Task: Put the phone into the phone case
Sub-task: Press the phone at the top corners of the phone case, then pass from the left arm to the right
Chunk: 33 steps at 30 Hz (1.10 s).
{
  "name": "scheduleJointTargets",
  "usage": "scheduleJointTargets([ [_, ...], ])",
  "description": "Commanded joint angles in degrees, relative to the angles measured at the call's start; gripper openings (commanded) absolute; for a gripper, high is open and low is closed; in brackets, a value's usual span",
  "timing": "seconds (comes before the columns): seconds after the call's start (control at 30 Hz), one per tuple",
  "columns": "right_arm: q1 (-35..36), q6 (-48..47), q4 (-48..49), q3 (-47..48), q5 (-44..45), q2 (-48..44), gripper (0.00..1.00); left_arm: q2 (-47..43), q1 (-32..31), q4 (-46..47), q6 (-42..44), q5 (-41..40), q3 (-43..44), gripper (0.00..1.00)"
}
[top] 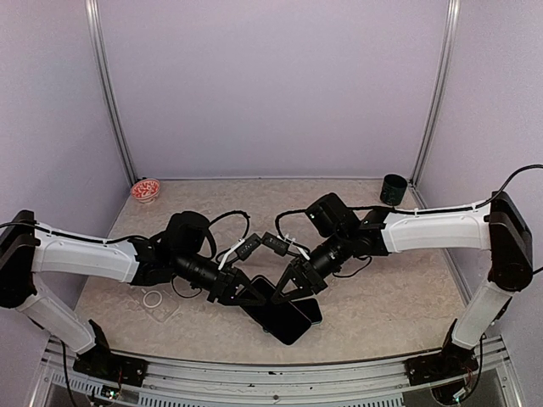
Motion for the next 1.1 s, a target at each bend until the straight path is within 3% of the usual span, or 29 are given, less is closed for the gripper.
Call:
scheduleJointTargets([
  [0.0,0.68,1.26,1.05,2.84,-1.26,0.11,0.00,0.32,-1.22,4.15,1.56,0.95,0.92,0.00],
  [0.07,0.61,0.74,0.34,2.99,-0.95,-0.17,0.00,0.04,-1.22,4.23,1.65,1.08,0.74,0.00],
  [0.1,0.53,0.59,-0.14,3.09,-0.77,-0.39,0.05,-0.16,-1.20,4.18,1.72,1.12,0.72,0.00],
  [0.27,-0.68,0.37,-0.34,1.94,-2.31,-2.18,0.47,-1.18,-1.28,3.19,2.32,1.09,0.63,0.00],
  [0.33,-1.10,0.50,0.14,0.98,-3.57,-3.20,0.57,-1.80,-1.35,2.78,2.56,0.93,0.48,0.00],
  [0.53,-2.12,0.10,-0.29,-0.52,-3.14,-4.63,0.58,-3.20,-1.49,2.34,2.78,0.76,0.34,0.00],
  [1.07,-2.57,-0.19,0.70,-6.37,-2.30,-6.96,0.44,-3.55,-1.31,1.70,3.18,-0.62,0.67,0.00],
])
